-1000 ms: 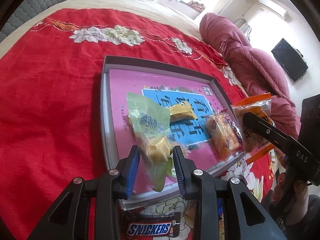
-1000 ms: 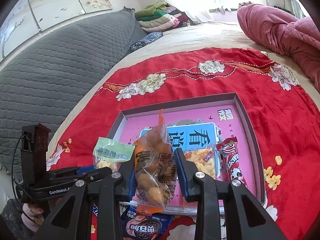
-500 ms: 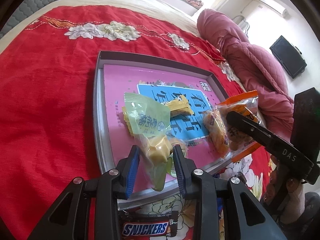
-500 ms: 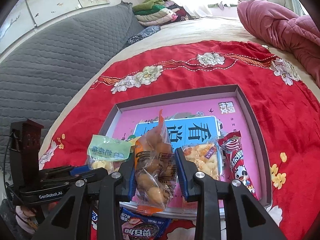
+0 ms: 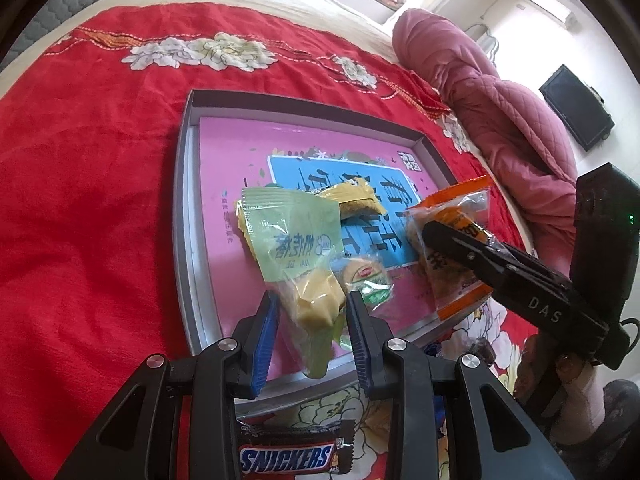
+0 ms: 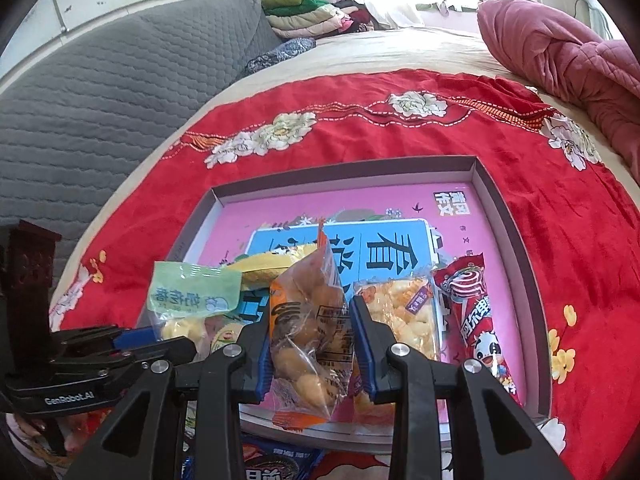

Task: Organize snacks
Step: 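Lower the cookie bag into the tray with right tool while left lowers the green packet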

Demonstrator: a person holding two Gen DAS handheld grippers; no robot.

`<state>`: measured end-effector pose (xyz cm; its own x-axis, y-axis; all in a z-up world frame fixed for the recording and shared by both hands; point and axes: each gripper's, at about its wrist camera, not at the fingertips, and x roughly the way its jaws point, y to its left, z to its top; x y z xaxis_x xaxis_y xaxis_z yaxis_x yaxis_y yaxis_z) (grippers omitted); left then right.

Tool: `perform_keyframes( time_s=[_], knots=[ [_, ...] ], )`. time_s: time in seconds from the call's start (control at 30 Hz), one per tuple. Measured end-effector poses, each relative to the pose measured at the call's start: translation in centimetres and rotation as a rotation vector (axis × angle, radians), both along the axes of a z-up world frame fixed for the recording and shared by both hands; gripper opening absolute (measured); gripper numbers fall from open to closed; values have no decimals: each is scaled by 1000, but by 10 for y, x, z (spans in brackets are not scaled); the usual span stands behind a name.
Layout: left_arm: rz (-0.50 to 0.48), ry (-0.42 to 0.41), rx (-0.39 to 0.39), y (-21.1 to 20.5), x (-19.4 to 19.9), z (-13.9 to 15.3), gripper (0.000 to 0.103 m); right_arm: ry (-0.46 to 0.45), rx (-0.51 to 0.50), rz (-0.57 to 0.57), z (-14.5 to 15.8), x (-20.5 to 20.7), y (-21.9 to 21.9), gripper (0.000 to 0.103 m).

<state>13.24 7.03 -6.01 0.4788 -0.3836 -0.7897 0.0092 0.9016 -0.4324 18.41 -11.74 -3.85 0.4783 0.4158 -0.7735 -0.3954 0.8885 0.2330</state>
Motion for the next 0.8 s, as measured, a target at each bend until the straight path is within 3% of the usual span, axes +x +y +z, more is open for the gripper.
perform_keyframes(
  time_s=[0.8],
  knots=[
    [-5, 14, 2, -2, -1, -1, 35, -12, -90, 34, -14, -8, 18, 35]
  ],
)
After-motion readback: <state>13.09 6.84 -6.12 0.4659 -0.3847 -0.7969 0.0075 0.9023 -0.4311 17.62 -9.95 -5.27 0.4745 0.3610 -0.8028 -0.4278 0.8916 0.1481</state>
